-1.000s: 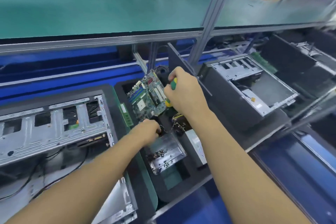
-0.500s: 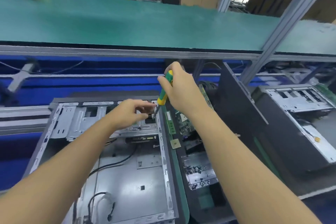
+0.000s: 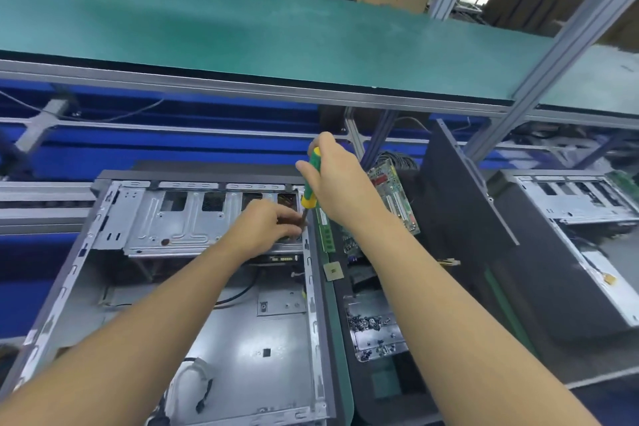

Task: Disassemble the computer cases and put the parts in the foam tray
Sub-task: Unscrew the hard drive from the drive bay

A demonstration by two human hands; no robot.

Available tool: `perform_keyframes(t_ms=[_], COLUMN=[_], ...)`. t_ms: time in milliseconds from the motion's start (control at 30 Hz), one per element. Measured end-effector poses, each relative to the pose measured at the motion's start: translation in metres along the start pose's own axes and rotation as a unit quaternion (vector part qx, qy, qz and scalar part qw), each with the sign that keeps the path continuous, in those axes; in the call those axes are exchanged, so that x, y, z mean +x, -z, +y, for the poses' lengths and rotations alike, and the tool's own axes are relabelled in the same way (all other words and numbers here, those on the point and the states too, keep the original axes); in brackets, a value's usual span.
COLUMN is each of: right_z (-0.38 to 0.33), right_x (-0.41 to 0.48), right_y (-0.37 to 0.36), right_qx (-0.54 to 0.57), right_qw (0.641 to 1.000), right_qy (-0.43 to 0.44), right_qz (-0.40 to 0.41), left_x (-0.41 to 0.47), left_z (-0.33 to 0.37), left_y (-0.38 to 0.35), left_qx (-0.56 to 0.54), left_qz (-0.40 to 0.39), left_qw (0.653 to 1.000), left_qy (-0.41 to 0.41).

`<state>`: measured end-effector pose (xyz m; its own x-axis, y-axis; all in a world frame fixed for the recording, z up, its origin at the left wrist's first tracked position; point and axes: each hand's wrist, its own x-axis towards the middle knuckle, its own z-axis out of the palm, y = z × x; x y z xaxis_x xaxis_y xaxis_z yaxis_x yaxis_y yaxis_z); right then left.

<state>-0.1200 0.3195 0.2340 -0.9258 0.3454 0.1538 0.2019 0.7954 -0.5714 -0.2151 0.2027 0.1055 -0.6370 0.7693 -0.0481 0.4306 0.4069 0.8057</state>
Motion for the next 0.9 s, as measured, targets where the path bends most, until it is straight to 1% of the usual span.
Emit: perform_keyframes(t_ms=[133, 233, 333, 500, 600, 700, 833, 900], right_z=[-0.002, -0.002, -0.003, -0.009, -0.010, -0.013, -0.014, -0.015], right_x=[0.001, 0.001, 0.002, 0.005, 0.005, 0.004, 0.005, 0.006], right_y=[-0.004, -0.005, -0.004, 0.000, 0.006, 0.012, 0.018, 0.023], right_qx=[-0.008, -0.013, -0.024, -0.085, -0.127, -0.118, -0.127, -0.134], right_qw=[1.000, 1.000, 0.999, 0.990, 0.982, 0.978, 0.970, 0.966], right_qy=[0.002, 0.007, 0.017, 0.037, 0.018, 0.013, 0.010, 0.014], right_qz=[-0.022, -0.024, -0.036, -0.109, -0.138, -0.173, -0.205, -0.221], left_x=[0.001, 0.002, 0.002, 0.004, 0.002, 0.000, -0.003, -0.002], left_z=[-0.002, -0.003, -0.005, -0.005, -0.001, 0.007, 0.024, 0.029], left_y=[-0.001, 0.000, -0.001, 0.002, 0.011, 0.025, 0.036, 0.037], left_qx=[0.038, 0.055, 0.056, 0.039, -0.058, -0.141, -0.211, -0.230], left_qz=[0.003, 0.001, -0.003, -0.022, -0.029, -0.016, -0.078, -0.096], left_qw=[0.999, 0.997, 0.998, 0.999, 0.998, 0.989, 0.973, 0.967], left_qy=[-0.033, -0.046, -0.038, -0.008, -0.003, -0.032, -0.049, -0.051])
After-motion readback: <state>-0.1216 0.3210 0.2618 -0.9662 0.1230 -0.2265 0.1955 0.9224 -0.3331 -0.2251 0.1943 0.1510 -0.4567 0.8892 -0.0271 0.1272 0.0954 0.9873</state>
